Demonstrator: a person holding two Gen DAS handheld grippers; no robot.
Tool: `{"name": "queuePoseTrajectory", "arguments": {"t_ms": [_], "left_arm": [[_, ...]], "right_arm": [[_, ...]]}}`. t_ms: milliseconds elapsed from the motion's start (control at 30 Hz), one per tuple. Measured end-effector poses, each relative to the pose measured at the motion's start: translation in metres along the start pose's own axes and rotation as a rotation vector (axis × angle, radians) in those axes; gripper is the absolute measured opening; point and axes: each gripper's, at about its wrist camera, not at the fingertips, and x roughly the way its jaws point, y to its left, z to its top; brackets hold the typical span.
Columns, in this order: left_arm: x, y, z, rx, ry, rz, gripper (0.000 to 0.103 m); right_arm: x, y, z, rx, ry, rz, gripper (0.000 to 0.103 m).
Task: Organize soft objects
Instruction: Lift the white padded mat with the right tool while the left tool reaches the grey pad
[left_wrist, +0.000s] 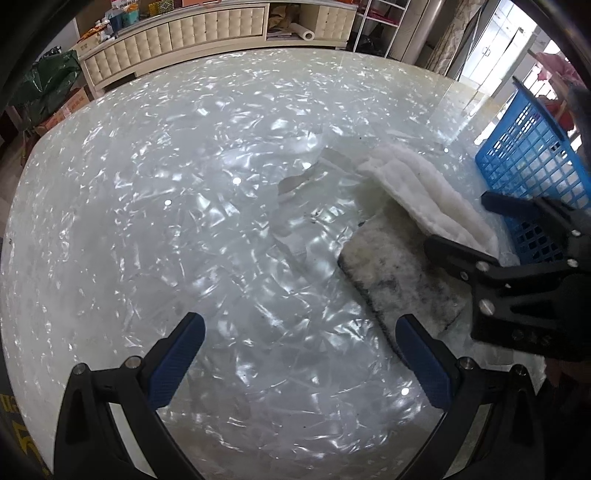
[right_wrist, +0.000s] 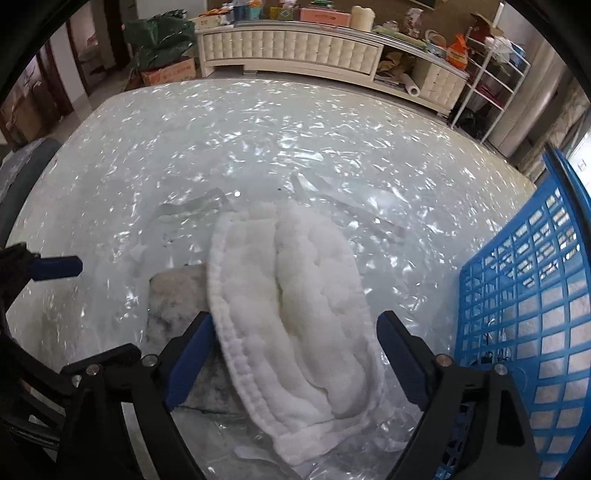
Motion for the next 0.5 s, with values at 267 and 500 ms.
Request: {"name": "queuePoseTrajectory", "arguments": {"t_ms": [267,500], "left_arm": [[-0.003,0.006,0.001,-0.003,-0.011,-0.026,0.103],[-0.006,-0.005,0.006,0.014,-0.007,-0.025,0.103]], "right_arm": [[0.0,-0.011,-0.003,0.042,-0.005,0.021,0.033],[-0.016,-0.019,-0.001,0.072,-0.041,0.056,0.015]]}}
